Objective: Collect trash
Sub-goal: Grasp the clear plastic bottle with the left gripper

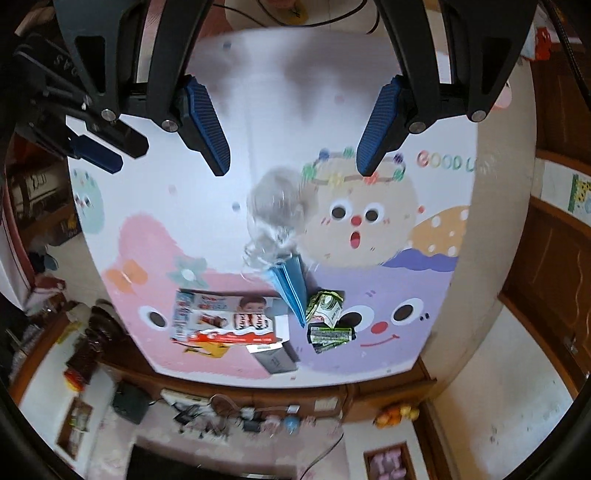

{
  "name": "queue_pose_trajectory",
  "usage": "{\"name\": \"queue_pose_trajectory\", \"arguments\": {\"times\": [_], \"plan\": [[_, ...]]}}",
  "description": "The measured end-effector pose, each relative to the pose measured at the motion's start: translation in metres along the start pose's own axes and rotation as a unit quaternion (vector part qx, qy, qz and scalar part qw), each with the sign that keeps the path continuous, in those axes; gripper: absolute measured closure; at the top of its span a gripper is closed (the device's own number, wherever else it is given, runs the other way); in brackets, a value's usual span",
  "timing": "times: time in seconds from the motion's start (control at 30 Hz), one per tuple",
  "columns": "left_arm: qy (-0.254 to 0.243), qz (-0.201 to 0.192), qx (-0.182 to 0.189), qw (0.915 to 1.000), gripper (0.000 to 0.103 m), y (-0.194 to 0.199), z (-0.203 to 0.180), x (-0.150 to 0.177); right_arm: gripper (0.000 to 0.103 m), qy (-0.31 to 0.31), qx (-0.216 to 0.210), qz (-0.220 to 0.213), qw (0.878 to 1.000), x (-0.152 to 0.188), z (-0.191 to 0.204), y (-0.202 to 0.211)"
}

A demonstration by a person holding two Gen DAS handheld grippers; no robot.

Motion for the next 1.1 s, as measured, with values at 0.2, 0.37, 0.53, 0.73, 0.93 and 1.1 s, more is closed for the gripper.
{"name": "queue_pose_trajectory", "arguments": {"times": [0.2,0.37,0.53,0.73,0.93,1.1], "plan": [[0.043,0.067,-0.003,0.9968,0.034,-0.064,-0.003,-0.033,0.054,0.023,-0.017,0.044,0.999,-0.042,-0.027,-0.041],[0.057,0.117,0.004,0.9914,0.034,-0.109,-0.006,-0.040,0.054,0.013,-0.029,0.054,0.998,-0.073,-0.039,-0.070],[0.051,0.157,0.012,0.9863,0.037,-0.140,-0.014,-0.039,0.054,0.007,-0.045,0.065,0.997,-0.095,-0.041,-0.091],[0.061,0.185,0.051,0.9795,0.054,-0.152,-0.028,-0.029,0.054,0.009,-0.054,0.082,0.995,-0.108,-0.043,-0.109],[0.067,0.183,0.052,0.9795,0.065,-0.155,-0.032,-0.018,0.054,0.004,-0.064,0.094,0.994,-0.113,-0.041,-0.123],[0.073,0.177,0.021,0.9814,0.070,-0.146,-0.027,-0.011,0.054,0.008,-0.071,0.097,0.993,-0.117,-0.036,-0.126]]}}
Point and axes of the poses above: each gripper's, at about its wrist camera, not at the fingertips, and y roughly against the way its jaws point, z to its left, x to its underside, the point moved 9 cm from there along -y, roughly the way its jaws point, and after that the axes turned 7 degrees about -x, right-handed, at the moved point
